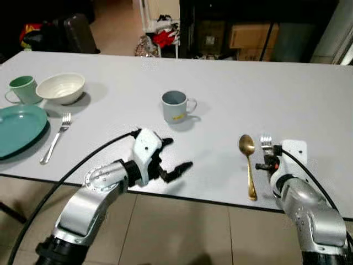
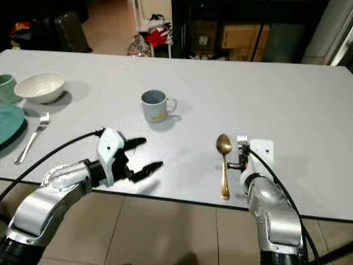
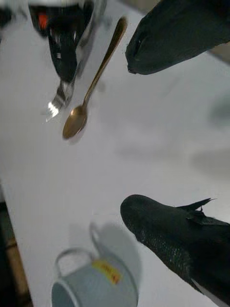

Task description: Setting the table

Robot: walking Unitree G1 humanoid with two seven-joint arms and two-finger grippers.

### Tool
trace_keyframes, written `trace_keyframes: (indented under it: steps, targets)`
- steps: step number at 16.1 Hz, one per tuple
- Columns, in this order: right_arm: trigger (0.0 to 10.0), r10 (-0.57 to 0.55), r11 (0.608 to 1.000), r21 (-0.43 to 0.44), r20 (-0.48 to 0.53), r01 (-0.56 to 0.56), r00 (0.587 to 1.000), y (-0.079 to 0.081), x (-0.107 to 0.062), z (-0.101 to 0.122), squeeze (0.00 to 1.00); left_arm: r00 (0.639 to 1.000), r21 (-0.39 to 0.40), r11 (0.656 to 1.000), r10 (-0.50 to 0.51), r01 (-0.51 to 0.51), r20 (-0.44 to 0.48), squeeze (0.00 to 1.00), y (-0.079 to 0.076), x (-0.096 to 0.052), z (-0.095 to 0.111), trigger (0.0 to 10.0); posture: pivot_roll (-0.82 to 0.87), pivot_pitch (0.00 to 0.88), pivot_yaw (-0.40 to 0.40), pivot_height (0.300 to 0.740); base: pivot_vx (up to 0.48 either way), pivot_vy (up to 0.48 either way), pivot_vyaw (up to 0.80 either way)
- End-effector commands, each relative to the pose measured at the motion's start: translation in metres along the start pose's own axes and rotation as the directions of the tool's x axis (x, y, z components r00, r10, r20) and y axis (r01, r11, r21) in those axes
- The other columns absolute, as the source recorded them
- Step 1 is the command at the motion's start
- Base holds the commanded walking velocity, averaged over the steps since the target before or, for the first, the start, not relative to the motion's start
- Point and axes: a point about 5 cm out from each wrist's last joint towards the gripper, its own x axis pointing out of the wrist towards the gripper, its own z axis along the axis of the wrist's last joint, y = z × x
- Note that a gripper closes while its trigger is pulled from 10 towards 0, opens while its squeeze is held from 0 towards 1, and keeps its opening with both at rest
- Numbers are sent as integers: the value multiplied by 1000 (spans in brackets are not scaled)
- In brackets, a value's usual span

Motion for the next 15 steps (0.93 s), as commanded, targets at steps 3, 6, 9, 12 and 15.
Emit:
trace_keyframes:
  steps: [3, 6, 9, 12, 15]
  targets:
    - [10000, 18, 996, 86, -1, -18, 1000, 2, 5, 1, 0, 999, 23, 999, -33, 33, -3, 0, -1, -2, 5, 10000, -46, 0, 70, 740, 0, 0, 0]
    - [10000, 32, 995, 94, -13, -31, 999, 5, 4, -3, 0, 999, 30, 999, -43, 43, -7, 0, -1, -2, 5, 10000, -46, 0, 70, 740, 0, 0, 0]
    - [10000, 47, 992, 120, -35, -43, 998, 6, 3, -9, 0, 998, 37, 998, -55, 55, -11, 0, -1, -3, 6, 10000, -41, 0, 85, 740, 0, 0, 0]
    - [10000, 60, 990, 132, -50, -53, 997, 6, 4, -11, 0, 998, 42, 997, -60, 61, -14, 0, -1, -2, 6, 10000, -41, 0, 88, 740, 0, 0, 0]
    - [10000, 64, 989, 139, -71, -53, 995, 6, 4, -15, 255, 998, 45, 997, -63, 64, -14, 0, -2, -2, 6, 10000, -41, 0, 85, 740, 0, 0, 0]
